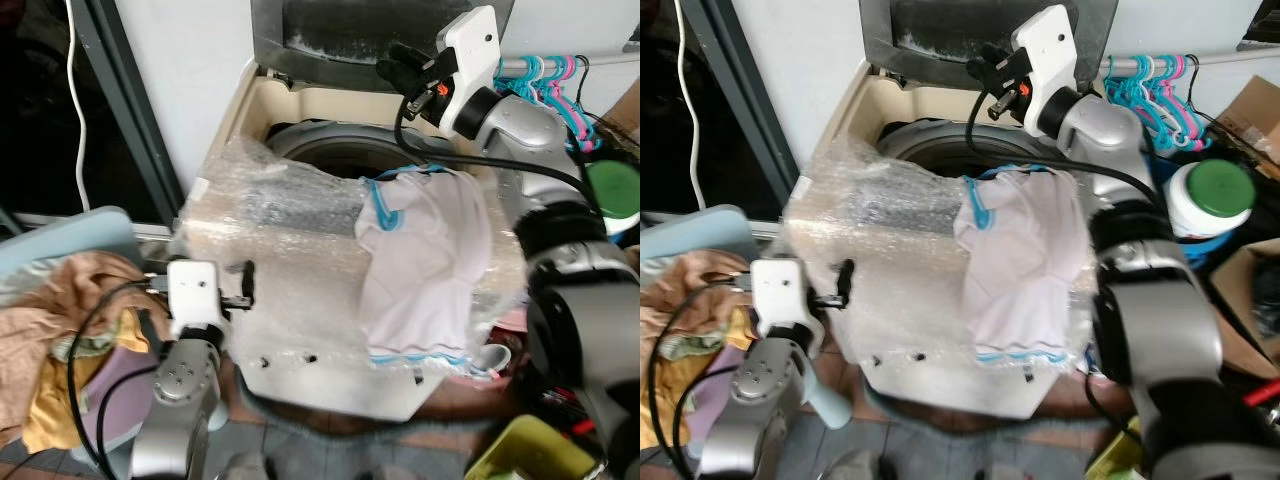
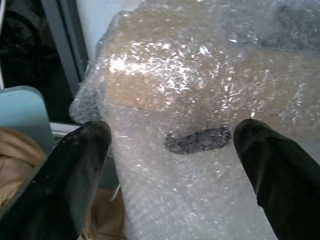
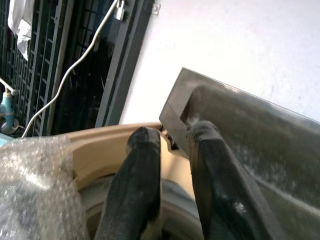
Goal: Clothes washing
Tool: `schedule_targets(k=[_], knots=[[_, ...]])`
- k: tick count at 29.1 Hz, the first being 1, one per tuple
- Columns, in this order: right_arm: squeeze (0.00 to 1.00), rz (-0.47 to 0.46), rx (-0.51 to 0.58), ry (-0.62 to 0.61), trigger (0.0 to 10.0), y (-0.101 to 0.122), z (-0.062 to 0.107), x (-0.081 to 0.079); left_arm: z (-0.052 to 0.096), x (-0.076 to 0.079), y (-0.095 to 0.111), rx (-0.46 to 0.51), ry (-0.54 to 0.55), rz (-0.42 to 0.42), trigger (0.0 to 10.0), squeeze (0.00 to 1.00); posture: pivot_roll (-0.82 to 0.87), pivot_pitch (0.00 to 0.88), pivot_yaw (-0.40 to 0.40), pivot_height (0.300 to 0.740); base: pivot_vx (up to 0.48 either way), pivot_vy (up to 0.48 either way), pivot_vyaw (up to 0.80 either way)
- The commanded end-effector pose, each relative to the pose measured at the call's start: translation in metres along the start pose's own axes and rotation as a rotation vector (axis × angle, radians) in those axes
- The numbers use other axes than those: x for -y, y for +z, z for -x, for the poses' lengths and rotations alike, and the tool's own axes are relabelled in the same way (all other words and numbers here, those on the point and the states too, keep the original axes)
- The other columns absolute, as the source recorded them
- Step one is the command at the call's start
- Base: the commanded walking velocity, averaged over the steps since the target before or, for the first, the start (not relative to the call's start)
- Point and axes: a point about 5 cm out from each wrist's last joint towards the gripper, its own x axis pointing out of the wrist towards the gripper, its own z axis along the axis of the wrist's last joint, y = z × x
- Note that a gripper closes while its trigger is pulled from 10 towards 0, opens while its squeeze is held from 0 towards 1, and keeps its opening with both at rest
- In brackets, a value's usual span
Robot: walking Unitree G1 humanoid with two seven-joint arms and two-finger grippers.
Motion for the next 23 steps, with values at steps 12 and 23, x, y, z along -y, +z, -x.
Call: schedule_targets(k=[12, 23], knots=[[1.00, -0.240, -0.242, 0.290, 10.0, -0.045, 0.100, -0.040, 0.001, -0.002, 0.001, -0.006, -0.009, -0.010, 10.0, 0.00, -0.08, 0.028, 0.008, 0.740, 0.000, 0.000, 0.00], [0.00, -0.020, -0.434, 0.051, 0.0, -0.085, 0.083, -0.058, 0.003, -0.003, 0.001, -0.008, -0.008, -0.008, 10.0, 0.00, -0.06, 0.030, 0.000, 0.740, 0.000, 0.000, 0.00]])
